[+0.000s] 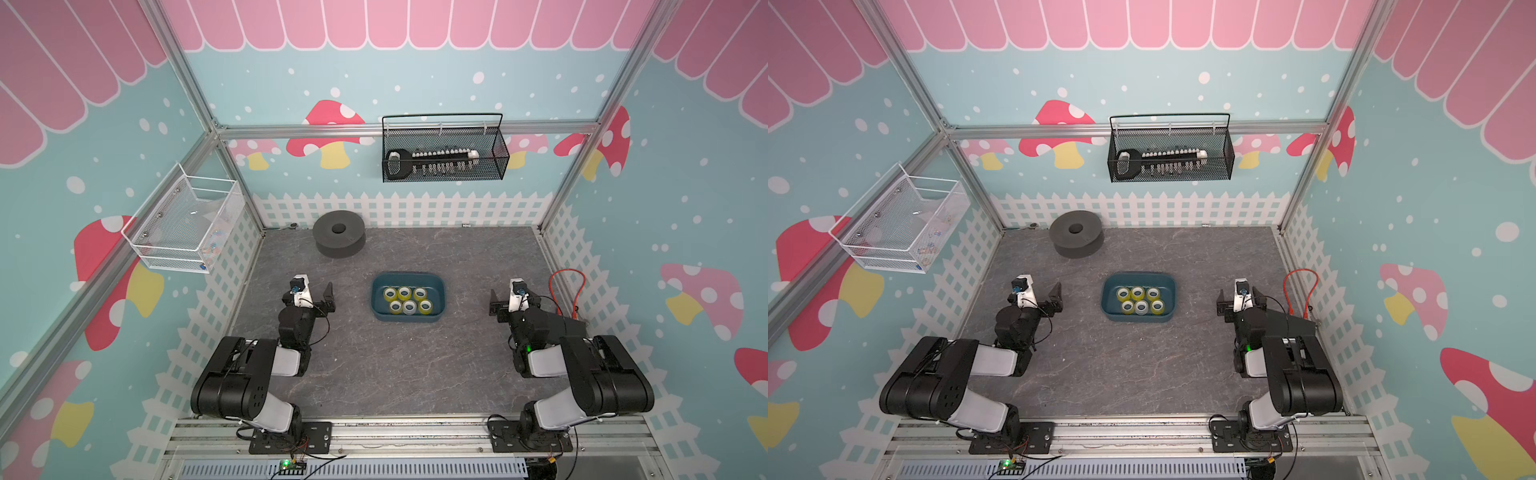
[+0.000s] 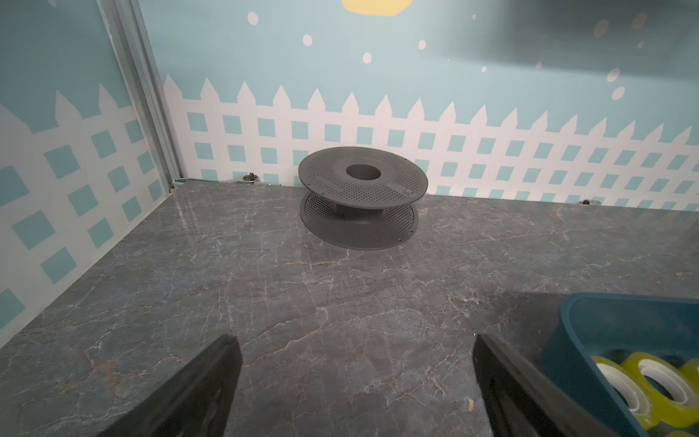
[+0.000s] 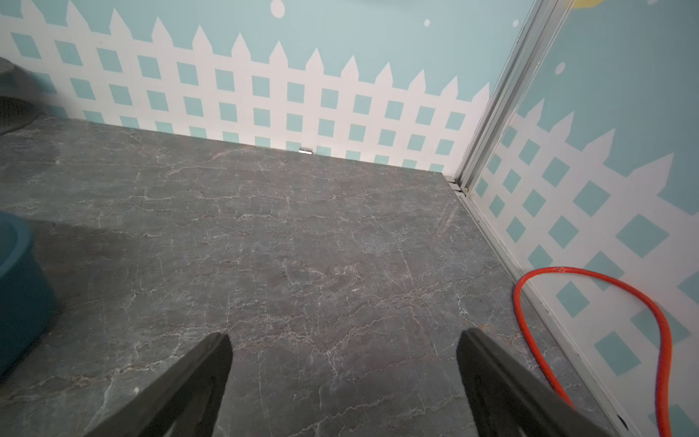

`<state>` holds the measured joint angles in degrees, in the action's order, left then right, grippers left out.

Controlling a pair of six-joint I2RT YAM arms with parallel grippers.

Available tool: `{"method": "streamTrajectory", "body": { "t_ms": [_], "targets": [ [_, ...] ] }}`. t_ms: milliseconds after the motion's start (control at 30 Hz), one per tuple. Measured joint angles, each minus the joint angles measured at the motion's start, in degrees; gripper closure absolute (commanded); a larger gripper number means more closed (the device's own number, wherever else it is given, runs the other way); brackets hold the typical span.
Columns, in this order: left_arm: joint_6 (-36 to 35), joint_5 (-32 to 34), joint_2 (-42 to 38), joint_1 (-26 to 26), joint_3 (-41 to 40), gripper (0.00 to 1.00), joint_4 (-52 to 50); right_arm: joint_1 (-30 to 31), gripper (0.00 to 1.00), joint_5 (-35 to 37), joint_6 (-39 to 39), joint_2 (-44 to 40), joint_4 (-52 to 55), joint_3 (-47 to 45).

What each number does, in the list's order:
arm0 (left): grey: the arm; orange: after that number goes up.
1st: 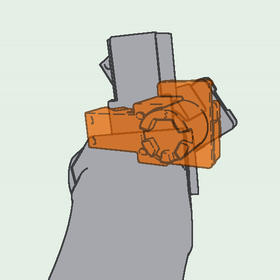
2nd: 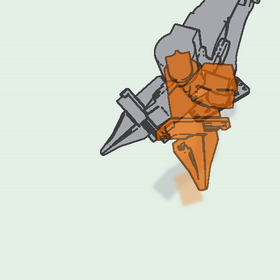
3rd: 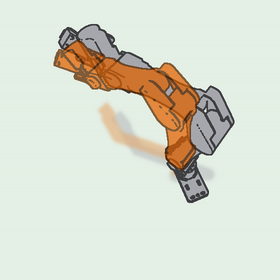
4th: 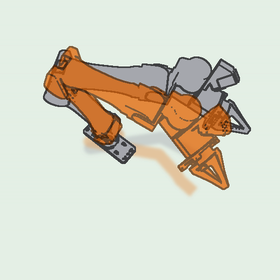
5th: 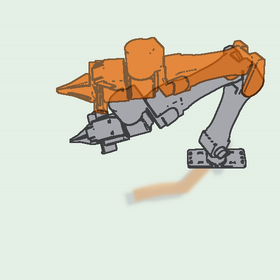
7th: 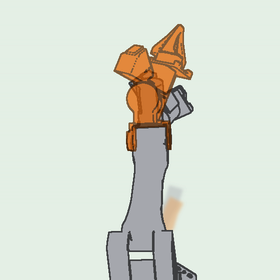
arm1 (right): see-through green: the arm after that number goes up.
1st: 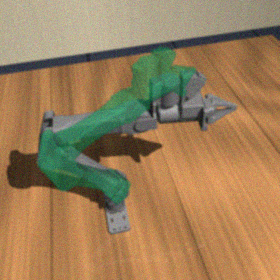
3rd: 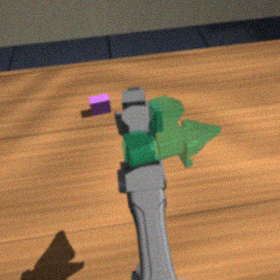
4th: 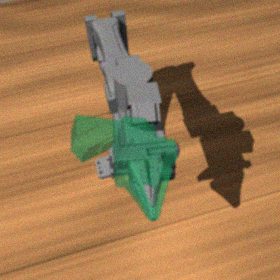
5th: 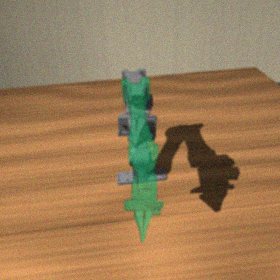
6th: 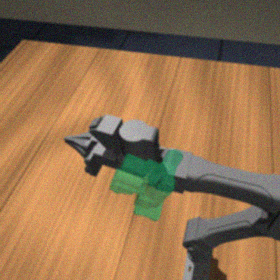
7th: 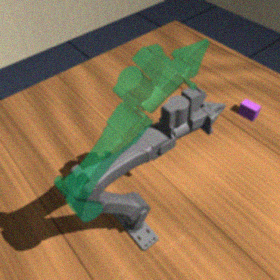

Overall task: Put the transparent tape into the storage box
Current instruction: Reset both arms

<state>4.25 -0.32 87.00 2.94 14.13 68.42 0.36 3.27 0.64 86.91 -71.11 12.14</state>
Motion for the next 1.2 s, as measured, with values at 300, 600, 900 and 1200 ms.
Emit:
{"method": "streamTrajectory", "body": {
  "t_ms": [300, 600, 900, 1200],
  "targets": [
    [0.00, -0.42, 0.02, -0.04, 0.00, 0.01, 2.12, 0.00, 0.01, -0.39, -0.22, 0.00, -1.40, 0.00],
    [-0.04, -0.35, 0.00, 0.17, 0.00, 0.01, 2.62, 0.00, 0.01, -0.39, -0.22, 0.00, -1.42, 0.00],
    [-0.04, -0.35, 0.02, 0.17, 0.00, 0.01, 2.62, 0.00, 0.01, -0.39, -0.22, 0.00, -1.42, 0.00],
    [-0.04, -0.35, 0.00, 0.17, 0.00, 0.01, 2.62, 0.00, 0.01, -0.39, -0.22, 0.00, -1.42, 0.00]
  ]
}}
